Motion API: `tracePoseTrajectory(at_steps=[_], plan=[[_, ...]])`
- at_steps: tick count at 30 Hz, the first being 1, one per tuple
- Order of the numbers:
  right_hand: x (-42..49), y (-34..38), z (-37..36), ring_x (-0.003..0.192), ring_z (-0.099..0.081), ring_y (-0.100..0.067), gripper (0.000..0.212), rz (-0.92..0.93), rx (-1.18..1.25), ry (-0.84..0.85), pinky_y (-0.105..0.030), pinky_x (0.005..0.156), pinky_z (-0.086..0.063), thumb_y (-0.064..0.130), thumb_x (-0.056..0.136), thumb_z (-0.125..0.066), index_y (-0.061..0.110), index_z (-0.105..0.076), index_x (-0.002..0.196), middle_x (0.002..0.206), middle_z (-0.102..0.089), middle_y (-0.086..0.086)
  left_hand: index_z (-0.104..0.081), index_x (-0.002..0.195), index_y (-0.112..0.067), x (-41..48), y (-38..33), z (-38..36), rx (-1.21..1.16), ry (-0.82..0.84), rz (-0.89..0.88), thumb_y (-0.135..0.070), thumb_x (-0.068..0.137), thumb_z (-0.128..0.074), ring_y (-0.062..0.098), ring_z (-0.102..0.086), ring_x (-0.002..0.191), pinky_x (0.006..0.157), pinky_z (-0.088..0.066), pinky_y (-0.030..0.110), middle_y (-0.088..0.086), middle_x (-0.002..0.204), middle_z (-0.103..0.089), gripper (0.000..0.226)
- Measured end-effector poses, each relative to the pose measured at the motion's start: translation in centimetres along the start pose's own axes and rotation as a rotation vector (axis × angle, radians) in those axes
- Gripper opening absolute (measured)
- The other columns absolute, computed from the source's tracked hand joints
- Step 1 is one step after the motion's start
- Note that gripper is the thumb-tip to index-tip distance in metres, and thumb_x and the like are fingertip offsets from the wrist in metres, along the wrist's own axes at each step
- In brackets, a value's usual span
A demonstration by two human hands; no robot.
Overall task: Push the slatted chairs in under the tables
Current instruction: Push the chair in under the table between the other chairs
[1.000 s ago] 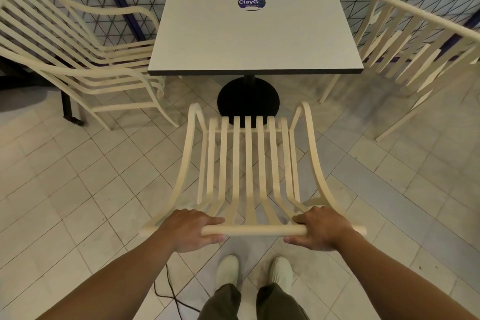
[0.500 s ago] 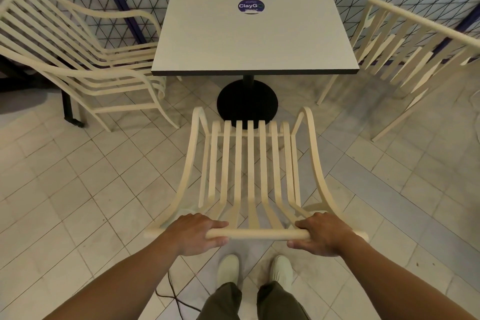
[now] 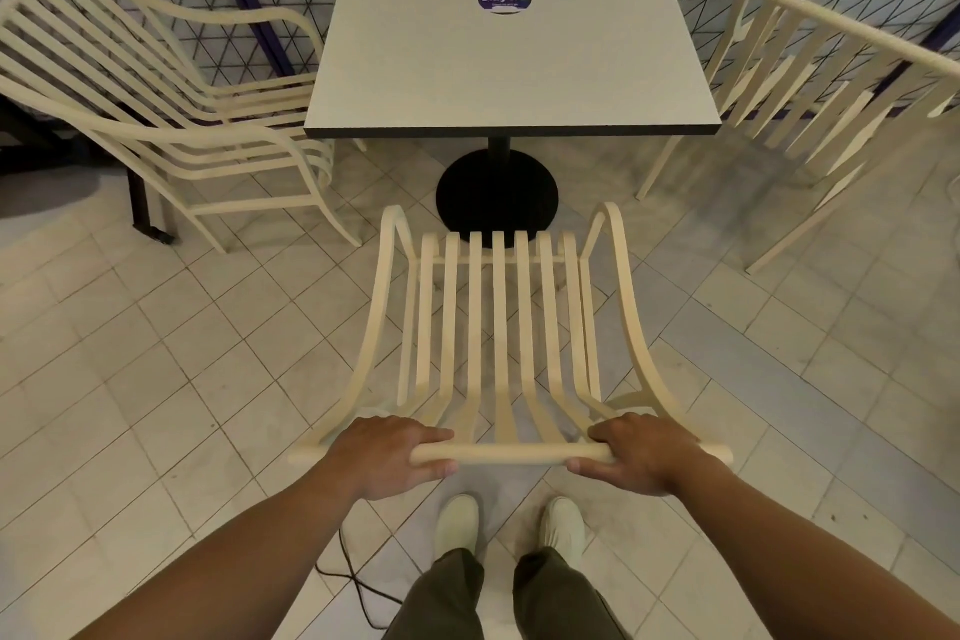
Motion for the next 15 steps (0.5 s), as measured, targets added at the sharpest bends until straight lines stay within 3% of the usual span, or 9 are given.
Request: tracePoseTrajectory(at_steps=[5, 15], plan=[[0.2, 0.1, 0.1, 0.082, -0.066, -0.01, 0.115, 0.005, -0.034, -0.04, -0.033, 0.081, -0.057, 0.105, 0.053, 0.003, 0.034, -0.067, 0.111, 0.098, -0.071, 0.012, -0.042, 0.147, -0.054, 0.2, -0.1, -0.1, 0.021, -0.023, -0.005, -0.096, 0.068, -0.009, 0.009, -0.064, 0.108, 0.089, -0.049, 0.031, -0.018, 0.133, -0.064, 0.096], [1.3, -0.9, 0.2, 0.079, -0.066, -0.008, 0.114, -0.007, -0.045, -0.069, -0.031, 0.08, -0.057, 0.105, 0.056, -0.004, 0.035, -0.07, 0.115, 0.095, -0.071, 0.014, -0.042, 0.147, -0.055, 1.1, 0.4, 0.4, -0.001, -0.041, -0.017, -0.101, 0.062, 0.004, 0.007, -0.063, 0.106, 0.089, -0.048, 0.03, -0.019, 0.132, -0.065, 0.108]])
Point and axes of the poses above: each hand's wrist, its own x-axis towards the middle knuckle, its own z-axis out of the back of the hand, y = z × x, the point moved 6 cm from there along x, towards the middle knuckle
